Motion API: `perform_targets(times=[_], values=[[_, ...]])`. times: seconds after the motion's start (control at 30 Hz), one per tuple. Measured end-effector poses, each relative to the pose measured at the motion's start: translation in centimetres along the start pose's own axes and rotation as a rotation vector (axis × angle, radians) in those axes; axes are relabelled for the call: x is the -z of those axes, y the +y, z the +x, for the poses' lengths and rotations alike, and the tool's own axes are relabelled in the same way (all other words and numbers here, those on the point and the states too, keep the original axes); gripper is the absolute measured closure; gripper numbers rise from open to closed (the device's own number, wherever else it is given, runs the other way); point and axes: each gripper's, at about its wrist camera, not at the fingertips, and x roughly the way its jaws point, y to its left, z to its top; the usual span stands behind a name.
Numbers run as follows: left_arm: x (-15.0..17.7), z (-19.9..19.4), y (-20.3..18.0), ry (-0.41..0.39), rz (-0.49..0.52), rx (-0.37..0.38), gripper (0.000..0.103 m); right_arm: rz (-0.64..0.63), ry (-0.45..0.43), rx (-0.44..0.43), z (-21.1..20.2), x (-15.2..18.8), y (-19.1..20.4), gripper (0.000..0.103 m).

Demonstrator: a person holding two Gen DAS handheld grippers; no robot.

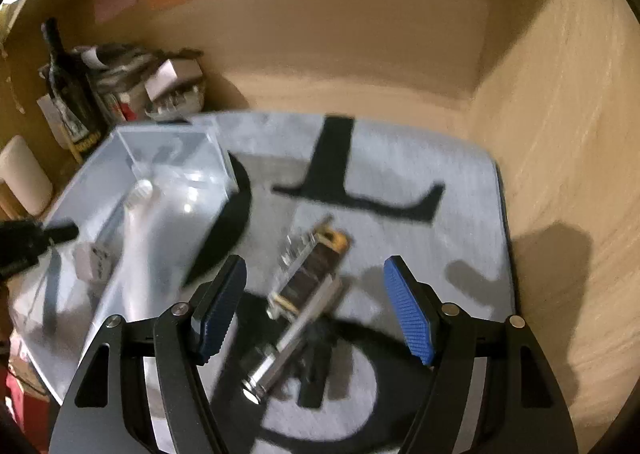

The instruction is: Organize rigid objects

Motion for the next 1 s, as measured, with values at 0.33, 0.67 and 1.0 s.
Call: perform_targets(times=[0.33, 0.67, 1.0], values=[[0.1, 0.0, -0.2, -0.006, 0.004, -0.008, 0.092, 0.037, 0.093, 0.007, 1.4, 3.7, -1.6, 0.041], [0.0, 0.0, -0.1, -0.006, -0.007, -0.003, 0.092, 0.034, 0.096, -0.071, 1.4, 3.9, -1.1, 0.087], [0.0, 0.0, -0.2, -0.006, -0.007, -0.002, 0.092, 0.018, 0.017, -0.044, -0.6, 3.0, -0.8, 0.089]])
